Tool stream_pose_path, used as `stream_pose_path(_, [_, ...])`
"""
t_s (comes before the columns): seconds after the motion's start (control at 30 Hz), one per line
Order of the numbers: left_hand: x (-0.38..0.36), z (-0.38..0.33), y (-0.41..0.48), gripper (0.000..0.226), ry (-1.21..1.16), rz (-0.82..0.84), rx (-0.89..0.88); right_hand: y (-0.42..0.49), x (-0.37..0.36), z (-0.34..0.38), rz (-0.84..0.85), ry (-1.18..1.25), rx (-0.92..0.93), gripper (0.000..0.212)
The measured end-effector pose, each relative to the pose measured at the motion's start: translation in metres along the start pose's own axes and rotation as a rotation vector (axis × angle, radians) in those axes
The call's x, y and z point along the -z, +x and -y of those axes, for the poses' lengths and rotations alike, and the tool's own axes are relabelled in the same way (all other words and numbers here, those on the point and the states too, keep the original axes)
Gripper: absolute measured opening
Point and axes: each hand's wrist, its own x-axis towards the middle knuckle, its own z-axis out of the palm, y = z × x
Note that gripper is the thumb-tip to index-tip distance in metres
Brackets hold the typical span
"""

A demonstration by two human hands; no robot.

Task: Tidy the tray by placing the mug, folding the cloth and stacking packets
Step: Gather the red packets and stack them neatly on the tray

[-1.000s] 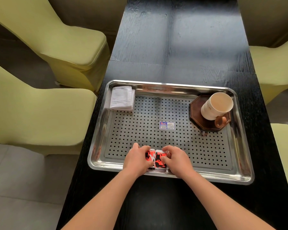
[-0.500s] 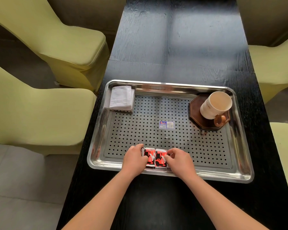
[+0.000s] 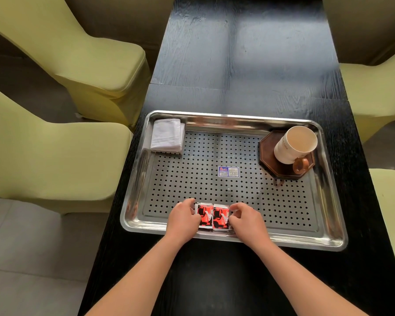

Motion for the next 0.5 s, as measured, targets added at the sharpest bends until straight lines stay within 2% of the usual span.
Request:
stream_pose_path(0.3, [0.0024, -0.0009, -0.0027, 0.053, -0.015, 0.010, 0.010, -0.0025, -0.0008, 0.0025, -0.001, 0.018, 0.016, 0.033])
stream_pose_path(0.43, [0.0028, 0.0008, -0.0031, 0.023, 0.043, -0.004, 0.007, -0.0024, -0.0001, 0.0009, -0.001, 0.014, 0.016, 0.033])
stream_pose_path(0.5, [0.0020, 0.0016, -0.0028, 0.024, 0.075, -0.016, 0.000, -0.0019, 0.0003, 0.0006, -0.004, -0.004, 0.018, 0.032])
